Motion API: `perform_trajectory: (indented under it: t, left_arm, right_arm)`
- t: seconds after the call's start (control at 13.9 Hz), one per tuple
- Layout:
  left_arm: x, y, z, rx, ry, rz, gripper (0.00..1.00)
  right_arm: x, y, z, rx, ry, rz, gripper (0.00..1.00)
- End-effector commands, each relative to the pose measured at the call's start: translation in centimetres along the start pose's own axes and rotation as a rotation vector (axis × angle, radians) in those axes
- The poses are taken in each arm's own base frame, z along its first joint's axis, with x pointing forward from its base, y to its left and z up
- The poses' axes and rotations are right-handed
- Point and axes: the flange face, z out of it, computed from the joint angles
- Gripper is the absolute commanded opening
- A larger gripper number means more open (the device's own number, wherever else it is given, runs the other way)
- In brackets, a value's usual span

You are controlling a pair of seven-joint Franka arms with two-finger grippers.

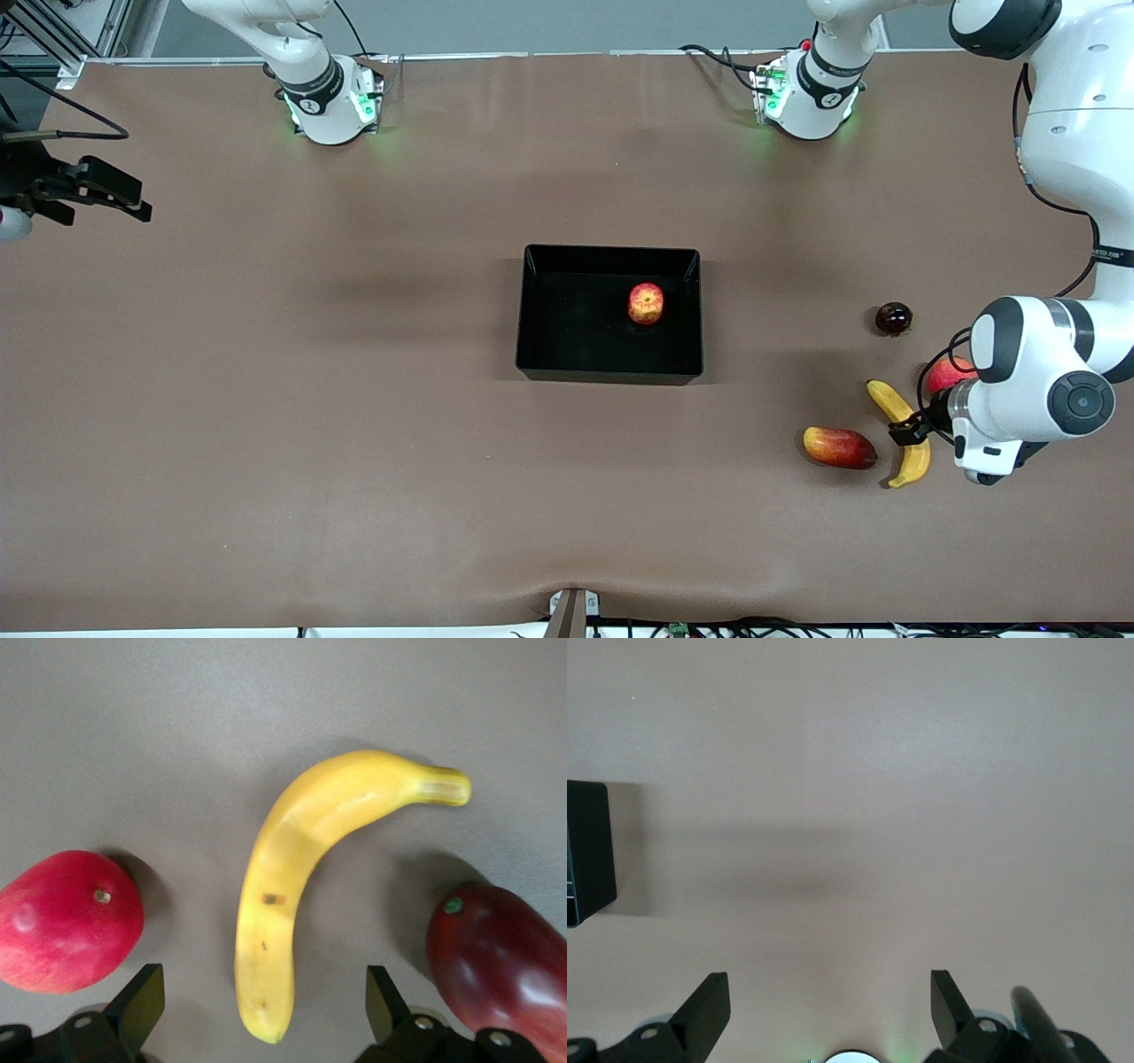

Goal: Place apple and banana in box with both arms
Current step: 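Move the left gripper to the yellow banana and grasp it, then lift the banana and carry it toward the box with the left gripper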

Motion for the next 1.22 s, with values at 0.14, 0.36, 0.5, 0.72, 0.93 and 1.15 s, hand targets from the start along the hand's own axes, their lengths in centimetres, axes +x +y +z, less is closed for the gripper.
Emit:
perform_trajectory:
  t: [0.14, 0.36, 0.5, 0.72, 0.93, 1.15]
  left_arm:
    - [-0.2, 0.1, 2.2, 0.026, -0.004, -0.033, 0.84]
    - [-0.3, 0.5, 3.8, 0.032, -0.01, -0.022, 0.83]
    - [-0.3, 0.6, 4.6, 0.052, 0.0, -0.007, 0.71]
    - [-0.4, 0.8, 5.3, 0.054, -0.009, -0.016, 0.36]
    - [-0.3, 0.8, 5.2, 0.054, -0.005, -0.005, 0.0]
    - [-0.2, 0.7, 3.1, 0.05, 0.016, -0.003, 0.0]
  right_arm:
    - [-0.1, 0.2, -0.1, -0.012, 0.001, -0.002, 1.0]
    - [0.3, 0.4, 0.3, -0.009, -0.005, 0.001, 1.0]
    - [0.3, 0.5, 0.3, -0.01, 0.0, 0.003, 1.0]
    - [0.4, 0.3, 0.2, -0.01, 0.003, 0.0, 1.0]
    - [0.6, 0.2, 0.3, -0.011, 0.018, -0.003, 1.0]
    - [0.8, -0.2, 0.5, -0.011, 0.018, -0.008, 1.0]
